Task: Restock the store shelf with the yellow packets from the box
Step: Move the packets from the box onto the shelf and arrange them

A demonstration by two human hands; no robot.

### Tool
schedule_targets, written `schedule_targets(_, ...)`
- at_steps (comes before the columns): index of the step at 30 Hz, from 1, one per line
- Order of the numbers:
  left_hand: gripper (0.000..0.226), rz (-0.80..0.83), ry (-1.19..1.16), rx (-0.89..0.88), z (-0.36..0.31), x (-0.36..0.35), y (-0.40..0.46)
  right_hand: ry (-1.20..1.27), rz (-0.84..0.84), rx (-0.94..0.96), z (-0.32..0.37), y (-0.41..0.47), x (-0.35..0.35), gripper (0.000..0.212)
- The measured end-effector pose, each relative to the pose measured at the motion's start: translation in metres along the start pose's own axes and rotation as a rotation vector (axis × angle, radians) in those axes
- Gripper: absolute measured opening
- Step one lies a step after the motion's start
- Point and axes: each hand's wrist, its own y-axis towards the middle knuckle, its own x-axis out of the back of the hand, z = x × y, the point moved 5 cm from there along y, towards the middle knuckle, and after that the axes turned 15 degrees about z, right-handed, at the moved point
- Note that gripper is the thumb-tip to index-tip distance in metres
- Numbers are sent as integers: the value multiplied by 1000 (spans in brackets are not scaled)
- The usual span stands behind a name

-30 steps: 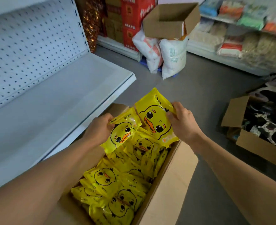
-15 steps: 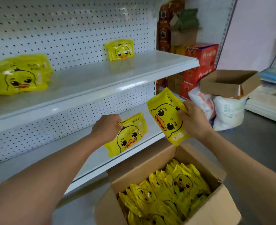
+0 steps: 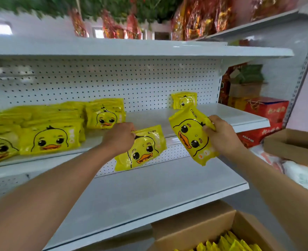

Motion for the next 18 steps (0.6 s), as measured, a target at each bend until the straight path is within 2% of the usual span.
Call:
schedule_targets(6, 19, -103, -6, 43, 60, 66, 17, -75, 54, 72, 48, 50, -38, 26)
schedule_targets(10, 27, -171, -10, 80, 102, 109, 30, -129, 122, 176, 88, 89, -70, 6)
schedule_targets(15, 30, -214, -31, 143, 154, 148, 46, -209, 299, 269, 131, 138, -120, 16)
schedule_targets(18, 30, -220, -57, 169, 183, 160, 53, -253, 432, 310, 150, 162, -156, 31)
